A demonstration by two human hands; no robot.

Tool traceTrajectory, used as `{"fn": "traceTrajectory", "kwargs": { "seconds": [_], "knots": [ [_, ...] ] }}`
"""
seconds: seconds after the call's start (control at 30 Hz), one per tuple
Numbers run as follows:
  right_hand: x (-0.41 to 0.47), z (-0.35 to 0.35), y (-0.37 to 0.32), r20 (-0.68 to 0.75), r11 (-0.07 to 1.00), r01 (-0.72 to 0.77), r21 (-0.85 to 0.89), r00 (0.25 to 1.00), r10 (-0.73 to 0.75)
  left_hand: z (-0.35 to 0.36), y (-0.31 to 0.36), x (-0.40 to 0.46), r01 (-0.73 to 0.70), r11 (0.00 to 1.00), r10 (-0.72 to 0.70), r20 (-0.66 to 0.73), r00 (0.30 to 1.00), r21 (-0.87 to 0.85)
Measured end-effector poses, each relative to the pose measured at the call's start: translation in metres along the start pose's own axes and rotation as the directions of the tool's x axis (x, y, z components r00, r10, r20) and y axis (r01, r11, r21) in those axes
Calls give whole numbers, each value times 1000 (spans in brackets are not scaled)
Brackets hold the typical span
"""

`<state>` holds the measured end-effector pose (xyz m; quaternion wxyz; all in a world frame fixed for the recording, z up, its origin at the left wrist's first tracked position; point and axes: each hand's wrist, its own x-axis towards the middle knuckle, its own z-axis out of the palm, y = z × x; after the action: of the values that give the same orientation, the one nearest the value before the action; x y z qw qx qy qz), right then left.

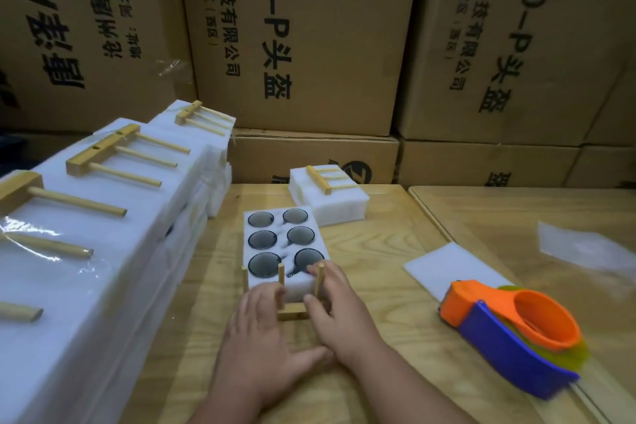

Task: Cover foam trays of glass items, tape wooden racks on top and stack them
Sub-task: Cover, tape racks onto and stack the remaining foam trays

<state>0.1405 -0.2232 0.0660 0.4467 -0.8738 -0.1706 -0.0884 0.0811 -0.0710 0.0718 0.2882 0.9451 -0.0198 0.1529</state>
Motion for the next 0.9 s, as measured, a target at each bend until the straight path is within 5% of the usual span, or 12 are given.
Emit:
{"fn": "traceTrajectory", "kwargs": {
  "seconds": [0.33,0.53,0.6,0.8,0.9],
  "knots": [
    [-47,-20,-5,-45,998,65,26,997,-64,-5,-13,-6,-58,982,28,-169,985,-180],
    [-70,-27,-10,-60,994,-7,-109,998,1,-10,-32,-4,224,819,-331,-116,937,-528],
    [-79,-30,-12,-67,989,-9,-148,998,-1,-14,-37,-3,249,789,-352,-82,932,-561],
    [-116,-56,-29,-184,970,22,-242,981,-69,-31,-45,-14,223,769,-375,-141,916,-599],
    [-142,-69,-37,-237,956,59,-288,963,-130,-32,-33,-45,72,747,-390,-348,853,-661]
  ]
}}
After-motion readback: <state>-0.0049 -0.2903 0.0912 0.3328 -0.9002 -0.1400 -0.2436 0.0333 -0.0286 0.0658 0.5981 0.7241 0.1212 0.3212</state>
